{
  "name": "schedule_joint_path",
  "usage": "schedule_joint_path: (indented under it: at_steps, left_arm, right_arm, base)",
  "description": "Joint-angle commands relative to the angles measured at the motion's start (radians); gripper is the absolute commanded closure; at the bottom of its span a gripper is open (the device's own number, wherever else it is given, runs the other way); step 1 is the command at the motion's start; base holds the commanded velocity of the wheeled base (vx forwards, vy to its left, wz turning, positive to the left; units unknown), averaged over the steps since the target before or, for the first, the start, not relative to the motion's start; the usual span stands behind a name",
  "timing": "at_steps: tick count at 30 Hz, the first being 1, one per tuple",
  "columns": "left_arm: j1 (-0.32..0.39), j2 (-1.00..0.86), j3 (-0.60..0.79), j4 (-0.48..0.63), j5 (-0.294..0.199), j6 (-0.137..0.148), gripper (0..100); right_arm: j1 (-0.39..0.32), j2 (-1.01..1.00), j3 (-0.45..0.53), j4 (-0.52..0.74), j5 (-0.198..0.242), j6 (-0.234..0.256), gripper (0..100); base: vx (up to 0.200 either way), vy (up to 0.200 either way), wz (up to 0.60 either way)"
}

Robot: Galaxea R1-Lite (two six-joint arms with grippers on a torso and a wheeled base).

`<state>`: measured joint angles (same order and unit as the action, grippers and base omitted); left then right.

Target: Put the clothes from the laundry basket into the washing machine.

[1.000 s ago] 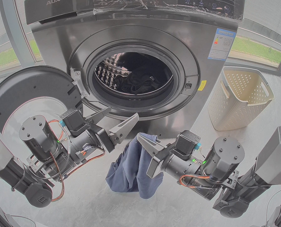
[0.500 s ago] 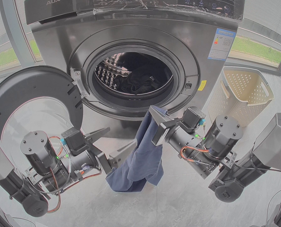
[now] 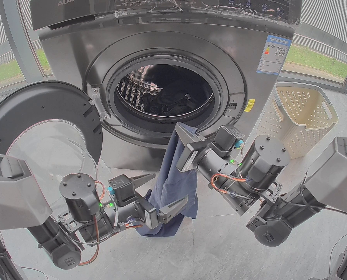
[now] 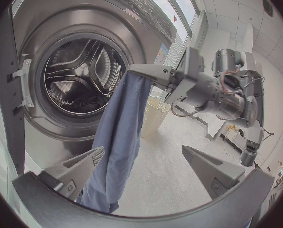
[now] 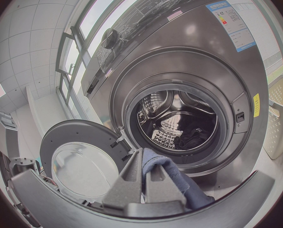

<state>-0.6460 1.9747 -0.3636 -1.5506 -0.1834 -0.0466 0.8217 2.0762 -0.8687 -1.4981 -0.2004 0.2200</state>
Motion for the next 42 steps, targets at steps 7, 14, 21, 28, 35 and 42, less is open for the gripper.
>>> schedule_joint_path:
  at_steps: [7,14,21,28,35,42]
  left_arm:
    - [0.028,0.115,-0.126,0.001,0.01,-0.004,0]
    - [0.037,0.15,-0.167,0.001,0.01,-0.006,0]
    - [0.045,0.22,-0.238,0.0,0.039,-0.006,0]
    - [0.045,0.22,-0.264,0.0,0.076,-0.004,100]
    - [0.043,0.101,-0.213,0.0,0.081,-0.004,100]
    - [0.046,-0.108,0.003,0.0,0.068,0.004,100]
  right_arm:
    - [0.005,0.001,0.0,-0.008,0.001,-0.002,100]
    - [0.019,0.001,0.002,-0.008,0.001,-0.005,100]
    - [0.024,-0.001,0.007,-0.019,0.001,-0.005,100]
    - [0.024,-0.001,0.027,-0.022,0.001,-0.005,100]
    - [0.011,-0.002,0.037,-0.024,0.001,-0.002,100]
    - [0.007,-0.002,0.042,-0.045,0.003,0.002,100]
  base:
    - [0.0,0.0,0.0]
    - [0.0,0.0,0.0]
    - [0.0,0.0,0.0]
    - [0.0,0.0,0.0]
    - [0.0,0.0,0.0]
    - [0.0,0.0,0.0]
